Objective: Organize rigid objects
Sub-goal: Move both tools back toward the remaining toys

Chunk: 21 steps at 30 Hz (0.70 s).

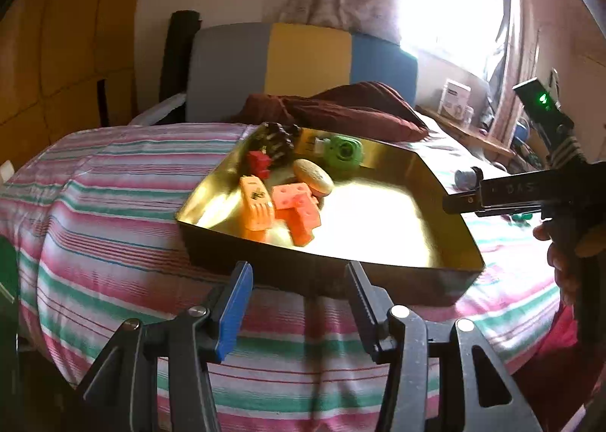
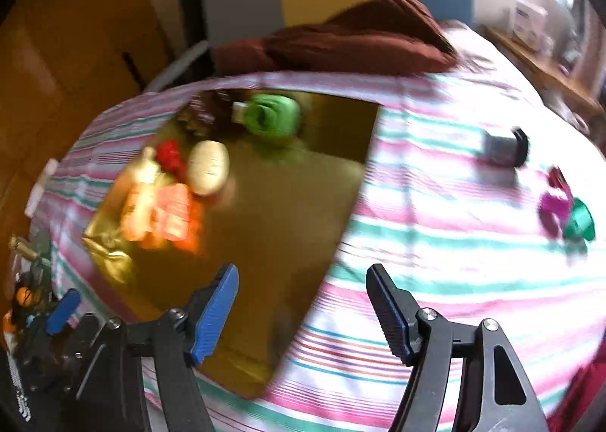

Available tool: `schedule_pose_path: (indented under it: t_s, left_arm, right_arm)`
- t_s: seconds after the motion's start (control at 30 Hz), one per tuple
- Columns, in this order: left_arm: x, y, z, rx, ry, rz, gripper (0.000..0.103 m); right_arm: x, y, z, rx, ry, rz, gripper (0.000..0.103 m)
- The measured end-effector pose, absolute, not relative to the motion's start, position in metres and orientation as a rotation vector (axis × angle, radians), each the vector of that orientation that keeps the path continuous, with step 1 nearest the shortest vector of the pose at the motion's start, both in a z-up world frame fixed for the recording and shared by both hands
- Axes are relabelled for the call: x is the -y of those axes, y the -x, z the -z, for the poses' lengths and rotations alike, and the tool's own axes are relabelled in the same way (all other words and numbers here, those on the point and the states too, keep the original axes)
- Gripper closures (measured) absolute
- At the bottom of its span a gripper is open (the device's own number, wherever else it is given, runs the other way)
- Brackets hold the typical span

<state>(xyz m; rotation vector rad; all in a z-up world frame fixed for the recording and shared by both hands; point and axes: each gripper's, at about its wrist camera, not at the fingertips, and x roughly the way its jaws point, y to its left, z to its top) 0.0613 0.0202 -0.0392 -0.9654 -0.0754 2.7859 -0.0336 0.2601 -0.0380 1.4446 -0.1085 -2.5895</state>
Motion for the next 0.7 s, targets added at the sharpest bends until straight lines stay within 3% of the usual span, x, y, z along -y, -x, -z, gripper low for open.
schedule_pose_path:
  t_s: [0.07, 0.13, 0.7]
  left_arm:
    - [-0.028, -0.064, 0.040, 0.045, 0.967, -2.763, 0.052]
    - [-0.035, -0.066, 0.041, 0.022, 0.962, -2.736, 0.052]
    - [-0.098, -0.078, 0.030, -0.164, 0.914, -2.583, 0.052]
  right_arm:
    - [-0.282, 0.034, 0.045, 0.143, -1.487, 2.619, 0.032]
    - [-0.304, 0.034, 0.049, 0.211, -1.507, 2.623, 0.026]
    - [-0.566, 0.070, 0.049, 0.838, -1.681, 3.030, 0.027]
